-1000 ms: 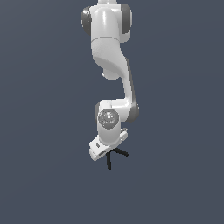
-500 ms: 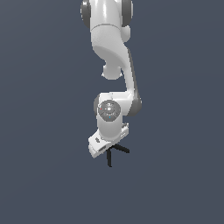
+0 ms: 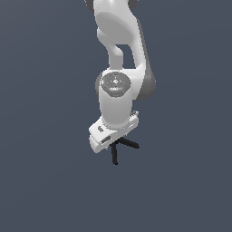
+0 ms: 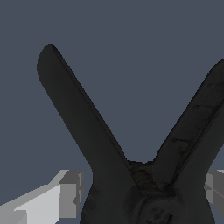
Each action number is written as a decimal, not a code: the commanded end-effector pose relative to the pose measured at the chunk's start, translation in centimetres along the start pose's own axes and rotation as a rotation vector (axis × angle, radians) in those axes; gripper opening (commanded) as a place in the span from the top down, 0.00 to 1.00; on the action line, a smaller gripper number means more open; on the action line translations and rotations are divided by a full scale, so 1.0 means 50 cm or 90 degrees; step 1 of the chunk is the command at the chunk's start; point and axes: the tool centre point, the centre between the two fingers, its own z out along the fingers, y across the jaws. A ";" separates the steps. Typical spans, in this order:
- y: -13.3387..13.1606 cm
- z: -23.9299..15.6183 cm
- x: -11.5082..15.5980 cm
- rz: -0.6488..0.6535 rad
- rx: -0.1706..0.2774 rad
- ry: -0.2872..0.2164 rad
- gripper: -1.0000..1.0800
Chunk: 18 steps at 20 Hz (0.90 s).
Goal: Pick up the object and move it to a goal position.
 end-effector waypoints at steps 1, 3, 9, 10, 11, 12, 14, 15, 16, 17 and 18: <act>-0.005 -0.062 0.000 0.000 -0.001 0.001 1.00; -0.010 -0.108 0.000 0.000 -0.001 0.001 1.00; -0.020 -0.240 0.001 0.000 0.000 0.001 1.00; -0.022 -0.259 0.002 0.000 0.000 0.001 1.00; -0.023 -0.277 0.002 0.000 0.000 0.001 1.00; -0.024 -0.293 0.003 0.000 0.000 0.001 1.00; -0.025 -0.322 0.003 0.000 0.000 0.001 1.00; -0.026 -0.334 0.004 0.000 0.000 0.001 1.00; -0.026 -0.345 0.004 0.000 0.000 0.001 1.00; -0.027 -0.355 0.005 0.000 0.000 0.001 1.00; -0.027 -0.364 0.006 0.000 0.000 0.001 1.00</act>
